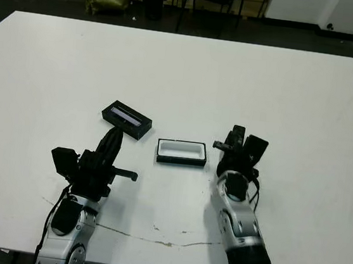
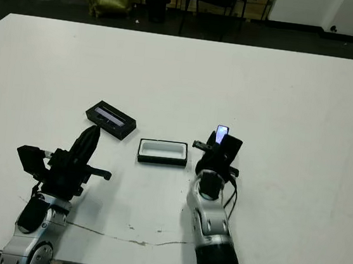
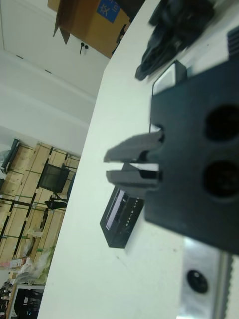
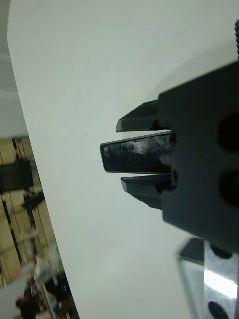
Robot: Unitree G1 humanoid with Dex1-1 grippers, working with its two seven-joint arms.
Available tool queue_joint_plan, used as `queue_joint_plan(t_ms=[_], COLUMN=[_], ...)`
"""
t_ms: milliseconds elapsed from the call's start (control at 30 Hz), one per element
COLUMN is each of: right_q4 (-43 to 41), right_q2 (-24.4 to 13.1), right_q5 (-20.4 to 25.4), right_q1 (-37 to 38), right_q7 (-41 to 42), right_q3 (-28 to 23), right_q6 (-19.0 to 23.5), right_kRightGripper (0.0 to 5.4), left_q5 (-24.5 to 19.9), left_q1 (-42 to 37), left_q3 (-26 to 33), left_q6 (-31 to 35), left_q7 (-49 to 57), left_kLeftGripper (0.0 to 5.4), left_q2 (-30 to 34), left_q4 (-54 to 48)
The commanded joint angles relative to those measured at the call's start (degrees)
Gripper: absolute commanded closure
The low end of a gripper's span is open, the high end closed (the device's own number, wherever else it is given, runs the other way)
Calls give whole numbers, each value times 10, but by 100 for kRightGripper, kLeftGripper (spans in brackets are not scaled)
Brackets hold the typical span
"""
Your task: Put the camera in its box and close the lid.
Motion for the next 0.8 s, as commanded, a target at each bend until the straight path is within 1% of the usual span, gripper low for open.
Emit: queue_joint_plan(t_ms=[33,67,167,233,333,500,567,667,733,800], right_q4=[-107,-138,-199,-215,-234,-252,-249,-215,-175,-122], right_q2=[-38,-54,-95,-120,-154,-194,-213,-241,-266,-281], right_q5=[30,33,53,60,61,104,121,150,153,155], right_q1=[95,95,86,74,52,7,-20,-70,-105,-140], right_q7=[56,78,148,190,235,301,328,382,430,483], right_q3=[3,2,-16,-26,-37,-67,-79,-94,-95,-96], right_q6=[122,139,163,155,157,196,216,233,222,195], right_kRightGripper=[458,458,458,458,458,459,459,460,460,460], left_q5=[7,8,7,6,9,0,3,9,9,10], left_q1=[16,15,14,15,17,15,14,16,17,18], left_q3=[-3,-3,-3,-4,-5,-4,-4,-5,-6,-7], left_q6=[21,18,23,27,31,23,16,17,23,26], left_q7=[7,6,7,9,13,9,9,16,19,20], left_kLeftGripper=[540,540,540,540,540,540,540,540,540,540], left_q2=[7,7,8,8,8,5,4,3,2,4], left_q4=[4,6,3,0,-4,3,7,4,0,-3])
